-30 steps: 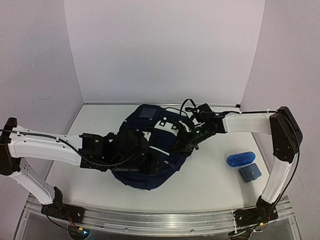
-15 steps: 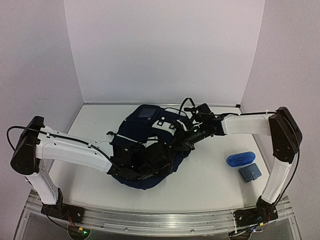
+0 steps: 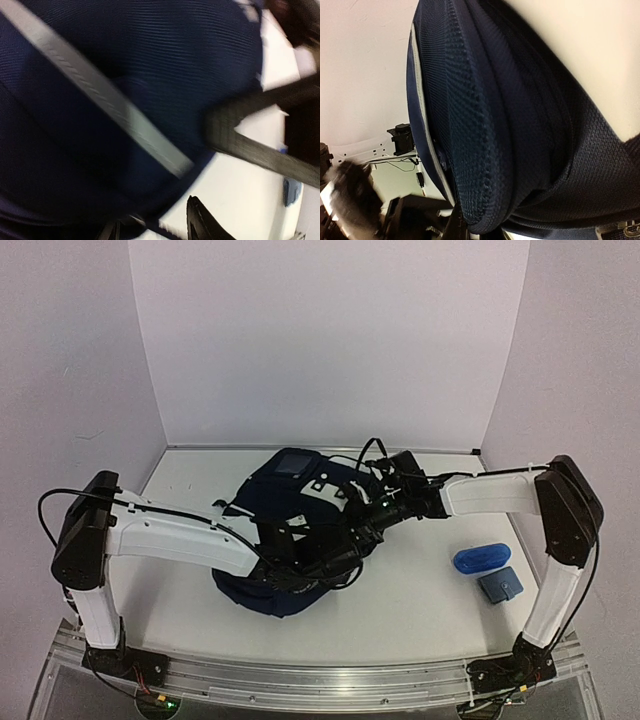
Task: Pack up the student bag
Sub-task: Unzip the student bag at the center of the board.
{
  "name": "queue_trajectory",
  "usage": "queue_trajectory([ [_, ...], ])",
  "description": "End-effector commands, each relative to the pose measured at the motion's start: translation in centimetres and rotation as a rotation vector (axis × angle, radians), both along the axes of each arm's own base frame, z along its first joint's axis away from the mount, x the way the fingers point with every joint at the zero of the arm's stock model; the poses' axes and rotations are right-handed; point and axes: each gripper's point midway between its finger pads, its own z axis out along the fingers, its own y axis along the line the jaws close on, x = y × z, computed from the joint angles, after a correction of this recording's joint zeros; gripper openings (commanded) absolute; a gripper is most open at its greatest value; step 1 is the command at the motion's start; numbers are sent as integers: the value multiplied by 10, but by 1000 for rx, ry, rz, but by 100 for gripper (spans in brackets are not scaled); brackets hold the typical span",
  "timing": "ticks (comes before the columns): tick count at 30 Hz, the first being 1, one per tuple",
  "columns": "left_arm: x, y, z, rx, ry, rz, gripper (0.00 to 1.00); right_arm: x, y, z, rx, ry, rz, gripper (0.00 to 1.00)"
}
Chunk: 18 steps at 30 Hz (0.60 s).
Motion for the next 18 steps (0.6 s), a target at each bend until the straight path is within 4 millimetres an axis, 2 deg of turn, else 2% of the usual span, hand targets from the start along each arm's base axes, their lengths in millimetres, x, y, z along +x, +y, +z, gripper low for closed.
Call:
queue_trajectory([
  [1,32,65,-24,64,62,146,44,11,0,66,155,-202,-8,0],
  [5,62,84,-11,81,8,109,42,25,-24,56,119,-233,-87,0],
  [8,74,88,7,101,-57,53,38,26,-29,52,121,-240,-110,0],
  [12,77,81,20,115,-100,-53,27,31,-23,51,146,-218,-116,0],
  [18,70,65,13,105,-84,-174,20,36,-15,47,162,-186,-112,0],
])
